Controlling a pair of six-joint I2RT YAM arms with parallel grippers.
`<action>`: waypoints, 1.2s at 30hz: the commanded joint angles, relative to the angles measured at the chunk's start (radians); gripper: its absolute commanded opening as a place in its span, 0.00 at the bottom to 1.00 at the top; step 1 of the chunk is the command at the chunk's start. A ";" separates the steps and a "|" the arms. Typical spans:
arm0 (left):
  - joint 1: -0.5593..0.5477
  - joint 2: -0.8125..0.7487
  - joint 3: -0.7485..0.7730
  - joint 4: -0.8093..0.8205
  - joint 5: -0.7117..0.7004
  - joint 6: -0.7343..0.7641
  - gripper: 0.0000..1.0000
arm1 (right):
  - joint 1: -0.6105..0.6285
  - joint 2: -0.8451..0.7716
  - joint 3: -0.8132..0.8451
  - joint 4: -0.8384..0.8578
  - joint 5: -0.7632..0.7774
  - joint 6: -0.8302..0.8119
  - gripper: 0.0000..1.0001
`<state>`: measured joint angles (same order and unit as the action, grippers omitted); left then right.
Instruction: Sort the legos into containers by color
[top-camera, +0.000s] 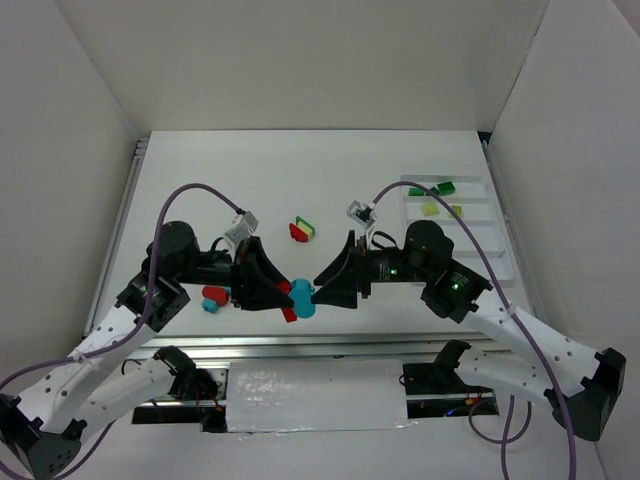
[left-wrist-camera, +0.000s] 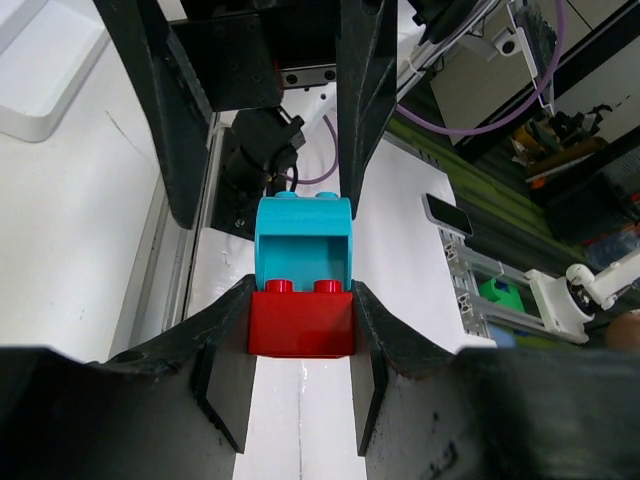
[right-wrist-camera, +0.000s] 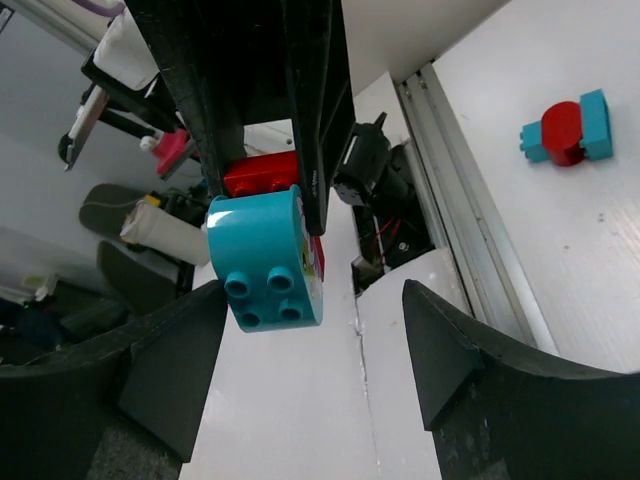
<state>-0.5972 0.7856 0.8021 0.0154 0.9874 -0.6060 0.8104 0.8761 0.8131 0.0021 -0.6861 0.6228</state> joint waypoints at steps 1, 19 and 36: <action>-0.012 -0.002 0.008 0.063 0.027 0.006 0.00 | 0.018 0.026 0.024 0.145 -0.023 0.074 0.77; -0.012 0.050 0.085 -0.103 -0.130 0.072 0.00 | 0.069 0.018 -0.018 0.115 0.059 -0.041 0.00; -0.009 -0.062 0.169 -0.388 -0.453 0.233 0.00 | -0.601 0.197 0.079 -0.506 0.953 0.141 0.00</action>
<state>-0.6083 0.7143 0.9306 -0.2852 0.7238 -0.4213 0.2867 0.9428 0.7483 -0.2352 -0.2470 0.6704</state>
